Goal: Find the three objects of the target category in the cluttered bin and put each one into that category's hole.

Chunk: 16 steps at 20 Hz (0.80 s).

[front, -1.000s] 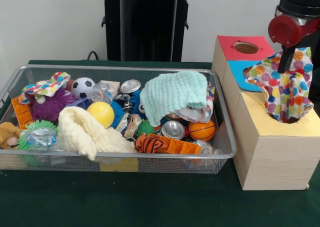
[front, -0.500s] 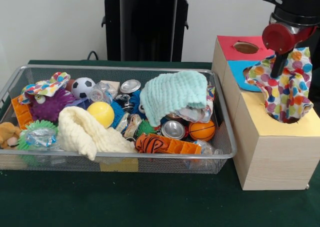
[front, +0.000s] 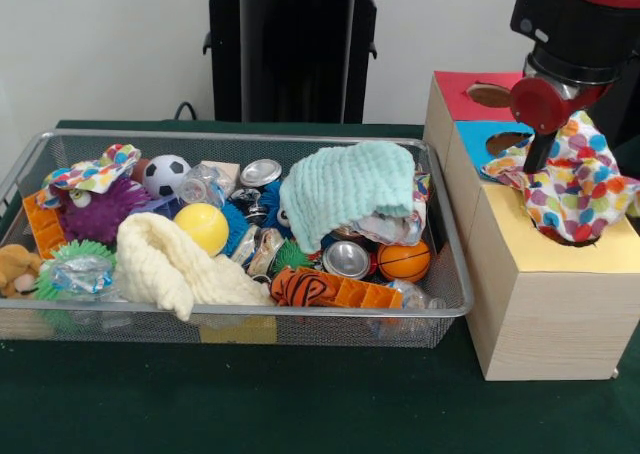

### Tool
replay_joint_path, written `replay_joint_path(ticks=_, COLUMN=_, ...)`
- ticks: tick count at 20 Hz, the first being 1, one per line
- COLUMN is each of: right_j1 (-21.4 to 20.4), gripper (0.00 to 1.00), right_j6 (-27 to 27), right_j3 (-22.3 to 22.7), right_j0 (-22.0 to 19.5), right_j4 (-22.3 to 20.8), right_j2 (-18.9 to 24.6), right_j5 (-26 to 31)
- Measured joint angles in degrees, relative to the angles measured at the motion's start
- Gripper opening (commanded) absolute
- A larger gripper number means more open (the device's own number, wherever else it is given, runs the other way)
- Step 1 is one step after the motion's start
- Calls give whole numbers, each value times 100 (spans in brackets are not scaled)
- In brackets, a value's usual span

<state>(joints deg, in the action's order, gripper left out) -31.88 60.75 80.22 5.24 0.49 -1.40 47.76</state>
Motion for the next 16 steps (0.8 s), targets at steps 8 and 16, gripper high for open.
replay_joint_path(ticks=8, right_j1=71, gripper=0, right_j6=0, right_j3=12, right_j0=-9, right_j4=180, right_j2=59, right_j5=-8)
replay_joint_path(ticks=16, right_j1=-136, gripper=0, right_j6=0, right_j3=12, right_j0=-6, right_j4=557, right_j2=218, right_j5=-7)
